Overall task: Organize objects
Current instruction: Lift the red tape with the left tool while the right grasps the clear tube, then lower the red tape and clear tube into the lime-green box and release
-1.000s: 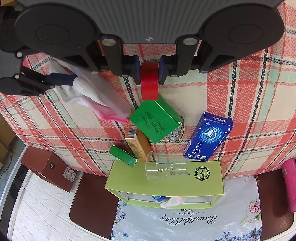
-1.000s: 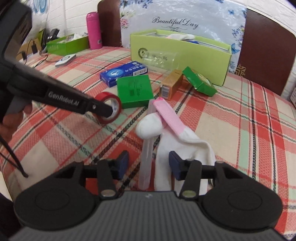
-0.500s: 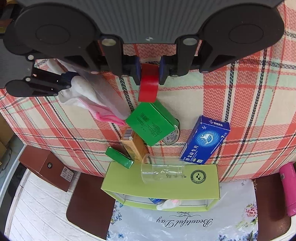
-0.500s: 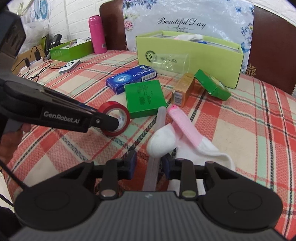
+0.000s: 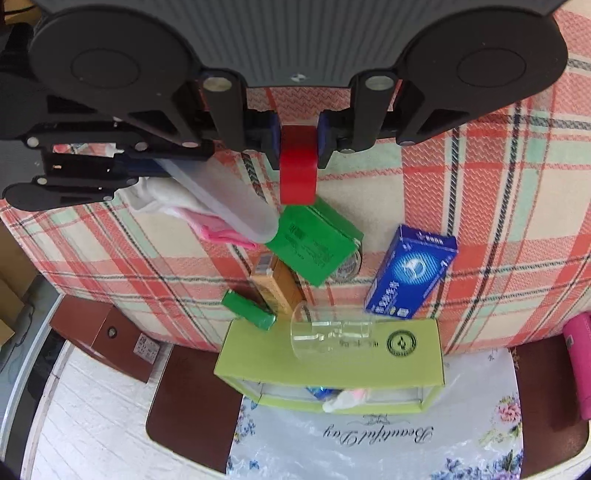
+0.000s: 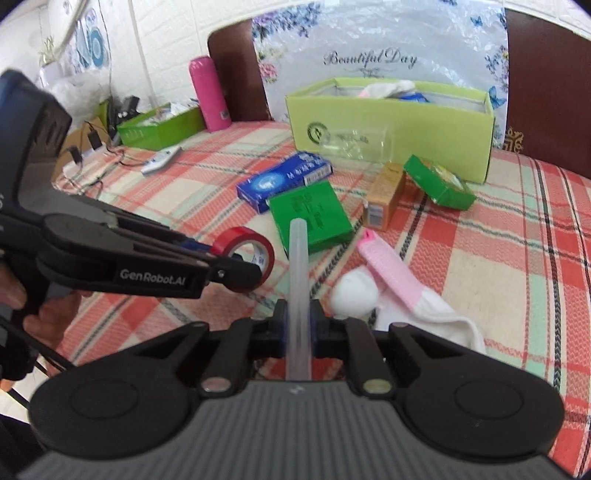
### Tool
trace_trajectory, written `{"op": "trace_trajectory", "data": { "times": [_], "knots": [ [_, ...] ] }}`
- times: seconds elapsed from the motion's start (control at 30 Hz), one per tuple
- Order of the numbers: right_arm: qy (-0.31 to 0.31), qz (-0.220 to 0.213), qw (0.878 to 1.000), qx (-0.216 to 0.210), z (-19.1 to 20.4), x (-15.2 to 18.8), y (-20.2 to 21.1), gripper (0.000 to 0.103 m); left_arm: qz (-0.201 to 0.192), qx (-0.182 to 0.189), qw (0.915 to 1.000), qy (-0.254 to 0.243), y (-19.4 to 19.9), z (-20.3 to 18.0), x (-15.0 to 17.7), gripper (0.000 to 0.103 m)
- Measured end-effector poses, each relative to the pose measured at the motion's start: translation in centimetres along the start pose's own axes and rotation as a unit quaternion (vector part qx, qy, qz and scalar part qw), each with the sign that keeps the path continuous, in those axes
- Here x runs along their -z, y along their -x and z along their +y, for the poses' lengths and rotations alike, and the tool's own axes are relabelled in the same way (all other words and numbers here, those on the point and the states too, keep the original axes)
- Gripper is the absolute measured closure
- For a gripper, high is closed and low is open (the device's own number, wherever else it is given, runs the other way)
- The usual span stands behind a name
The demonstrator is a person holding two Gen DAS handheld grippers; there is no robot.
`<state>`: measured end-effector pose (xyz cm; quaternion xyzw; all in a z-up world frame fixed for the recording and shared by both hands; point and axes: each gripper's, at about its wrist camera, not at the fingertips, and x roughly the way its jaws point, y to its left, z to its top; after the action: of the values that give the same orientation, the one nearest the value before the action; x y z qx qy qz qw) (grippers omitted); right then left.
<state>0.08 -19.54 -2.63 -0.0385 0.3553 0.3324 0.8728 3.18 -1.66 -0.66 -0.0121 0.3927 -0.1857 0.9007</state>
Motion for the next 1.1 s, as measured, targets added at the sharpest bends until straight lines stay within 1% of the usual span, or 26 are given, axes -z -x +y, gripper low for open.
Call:
{"op": "trace_trajectory", "data": {
  "times": [0.1, 0.17, 0.4, 0.5, 0.63, 0.7, 0.8, 0.9, 1.0, 1.1],
  "knots": [
    [-0.005, -0.03, 1.0, -0.002, -0.3, -1.3, 1.4, 0.092, -0.027, 0.001, 0.9996, -0.003, 1.5, 0.1, -1.4, 0.084],
    [-0.008, -0.053, 0.999, 0.001, -0.8, -2.5, 2.3, 0.092, -0.052, -0.002, 0.9986, -0.011, 2.5, 0.0, -2.9, 0.084],
    [-0.03, -0.128, 0.991, 0.036, -3.0, -7.4, 4.3, 0.092, -0.132, -0.002, 0.9904, -0.041, 5.1, -1.0, -8.3, 0.084],
    [-0.036, -0.151, 0.987, 0.049, -4.2, -9.6, 4.3, 0.092, -0.15, 0.006, 0.9879, -0.039, 5.0, -1.2, -10.6, 0.084],
    [-0.045, -0.17, 0.982, 0.068, -5.9, -12.3, 3.7, 0.092, -0.152, 0.004, 0.988, -0.027, 3.4, -1.2, -13.9, 0.084],
    [-0.055, -0.177, 0.979, 0.08, -6.7, -13.5, 3.2, 0.092, -0.15, -0.009, 0.9881, -0.031, 2.3, -1.2, -15.4, 0.084],
    [-0.067, -0.184, 0.976, 0.093, -8.0, -15.2, 1.7, 0.092, -0.138, -0.014, 0.9901, -0.025, -0.1, -0.9, -17.5, 0.084],
    [-0.077, -0.182, 0.974, 0.106, -9.6, -16.7, -0.3, 0.092, -0.12, -0.018, 0.9925, -0.014, -2.9, -0.1, -19.5, 0.084],
    [-0.08, -0.177, 0.974, 0.116, -11.2, -17.9, -2.8, 0.092, -0.108, -0.034, 0.9936, -0.004, -5.5, 1.0, -20.9, 0.084],
    [-0.077, -0.168, 0.973, 0.139, -12.8, -18.8, -5.7, 0.092, -0.096, -0.055, 0.9939, -0.001, -7.9, 2.0, -21.9, 0.084]
  ]
}}
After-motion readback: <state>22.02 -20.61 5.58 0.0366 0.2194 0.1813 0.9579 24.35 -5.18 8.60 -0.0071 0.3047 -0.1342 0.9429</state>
